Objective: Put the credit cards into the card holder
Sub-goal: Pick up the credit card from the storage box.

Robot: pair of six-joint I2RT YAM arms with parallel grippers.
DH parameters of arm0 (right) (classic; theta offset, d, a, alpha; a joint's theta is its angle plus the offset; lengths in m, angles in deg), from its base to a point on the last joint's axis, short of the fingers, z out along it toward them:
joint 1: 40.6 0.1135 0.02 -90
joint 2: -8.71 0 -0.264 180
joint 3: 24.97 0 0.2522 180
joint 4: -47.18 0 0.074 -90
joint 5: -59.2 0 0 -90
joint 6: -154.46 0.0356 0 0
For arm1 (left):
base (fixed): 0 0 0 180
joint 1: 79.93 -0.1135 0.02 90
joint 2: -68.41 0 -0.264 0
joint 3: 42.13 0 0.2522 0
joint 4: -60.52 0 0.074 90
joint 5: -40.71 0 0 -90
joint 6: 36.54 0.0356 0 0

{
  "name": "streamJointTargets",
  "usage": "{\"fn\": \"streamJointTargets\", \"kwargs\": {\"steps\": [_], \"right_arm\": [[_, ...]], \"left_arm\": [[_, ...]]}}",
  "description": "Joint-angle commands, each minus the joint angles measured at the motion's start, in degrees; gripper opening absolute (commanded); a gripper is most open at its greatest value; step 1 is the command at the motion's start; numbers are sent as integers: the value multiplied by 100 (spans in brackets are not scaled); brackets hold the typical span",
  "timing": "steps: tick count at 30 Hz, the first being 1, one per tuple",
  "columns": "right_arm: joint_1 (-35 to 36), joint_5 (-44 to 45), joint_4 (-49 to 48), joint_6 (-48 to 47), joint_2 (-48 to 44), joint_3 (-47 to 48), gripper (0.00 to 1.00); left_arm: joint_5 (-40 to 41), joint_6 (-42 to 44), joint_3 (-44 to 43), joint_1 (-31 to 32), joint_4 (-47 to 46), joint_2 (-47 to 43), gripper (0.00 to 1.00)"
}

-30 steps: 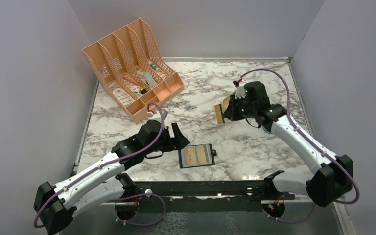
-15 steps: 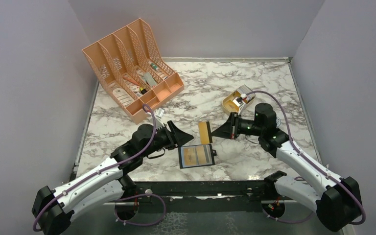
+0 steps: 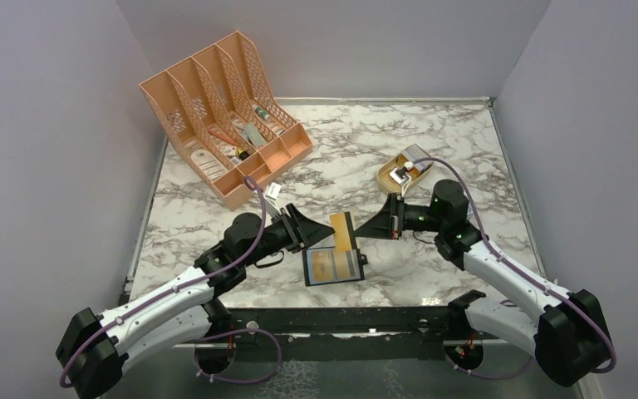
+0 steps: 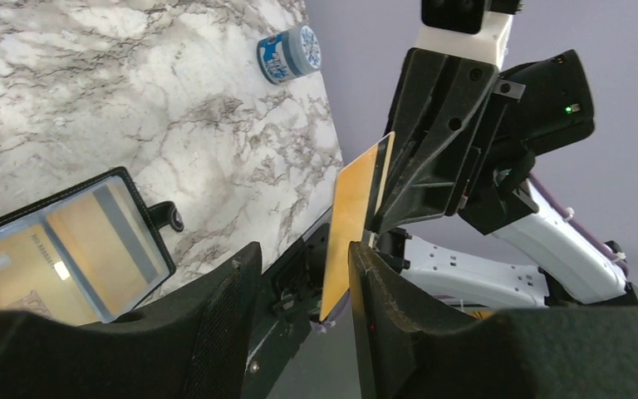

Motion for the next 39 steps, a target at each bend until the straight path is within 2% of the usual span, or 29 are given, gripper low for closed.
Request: {"fn": "streamJointTargets", "kwargs": {"steps": [1, 4, 9, 13, 16, 20, 24, 30, 39], "right_arm": [[101, -190, -537, 268, 60, -63, 1], [150, -131, -550, 302, 103, -75, 1], [197, -74, -578, 298, 163, -120, 1], [208, -62, -527, 237, 206, -129, 1], [208, -21, -312, 104, 196, -108, 6], [208, 296, 405, -269, 82, 51, 27], [208, 792, 1185, -641, -88, 182, 44], [207, 1930, 2393, -1214, -4, 231, 57], [285, 2961, 3352, -1912, 824, 542, 58]], "left_arm": [[-224, -62, 54, 9, -537, 9, 45], [-286, -104, 85, 9, -643, 52, 40], [-286, -123, 84, 4, -678, 89, 15], [-264, -116, 104, 9, -672, 96, 0], [-222, -118, 163, 9, -671, 79, 0], [-118, -117, 286, 8, -587, 56, 0], [120, 2, 277, 9, -81, 76, 0], [441, 261, 327, -15, 565, 119, 0], [53, 381, 453, -185, 365, 707, 0]]}}
